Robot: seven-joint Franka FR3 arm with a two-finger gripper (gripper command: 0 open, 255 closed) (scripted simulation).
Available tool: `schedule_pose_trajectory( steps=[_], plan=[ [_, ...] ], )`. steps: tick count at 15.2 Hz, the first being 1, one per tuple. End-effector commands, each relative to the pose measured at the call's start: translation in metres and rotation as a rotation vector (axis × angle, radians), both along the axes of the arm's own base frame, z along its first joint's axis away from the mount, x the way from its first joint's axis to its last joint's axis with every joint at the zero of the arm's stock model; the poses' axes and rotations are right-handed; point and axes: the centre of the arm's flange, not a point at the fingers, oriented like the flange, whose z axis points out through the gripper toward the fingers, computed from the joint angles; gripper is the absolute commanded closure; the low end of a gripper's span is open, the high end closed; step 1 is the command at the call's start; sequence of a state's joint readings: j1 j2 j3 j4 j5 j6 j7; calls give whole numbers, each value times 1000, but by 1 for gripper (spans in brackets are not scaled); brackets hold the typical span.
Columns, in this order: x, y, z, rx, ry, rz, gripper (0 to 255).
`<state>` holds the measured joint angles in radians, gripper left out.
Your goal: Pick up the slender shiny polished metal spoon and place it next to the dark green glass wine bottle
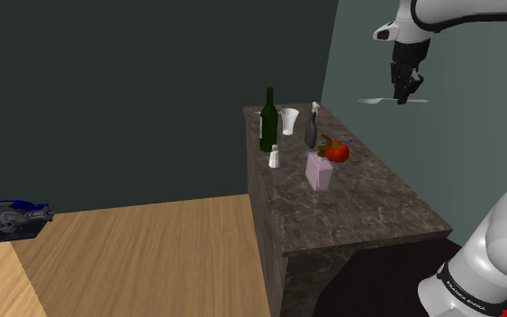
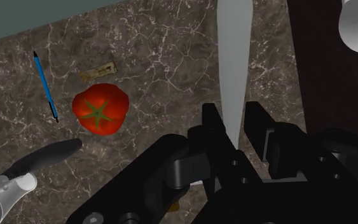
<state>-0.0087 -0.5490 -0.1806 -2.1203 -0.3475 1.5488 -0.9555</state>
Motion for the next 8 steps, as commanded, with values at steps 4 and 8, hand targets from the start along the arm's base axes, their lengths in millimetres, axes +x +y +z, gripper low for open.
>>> schedule_pose_trajectory(
  steps=[4, 8],
  plan=[
    [66, 7, 1, 0, 0, 0, 255],
    [118, 11, 1, 0, 0, 0, 255]
  ],
)
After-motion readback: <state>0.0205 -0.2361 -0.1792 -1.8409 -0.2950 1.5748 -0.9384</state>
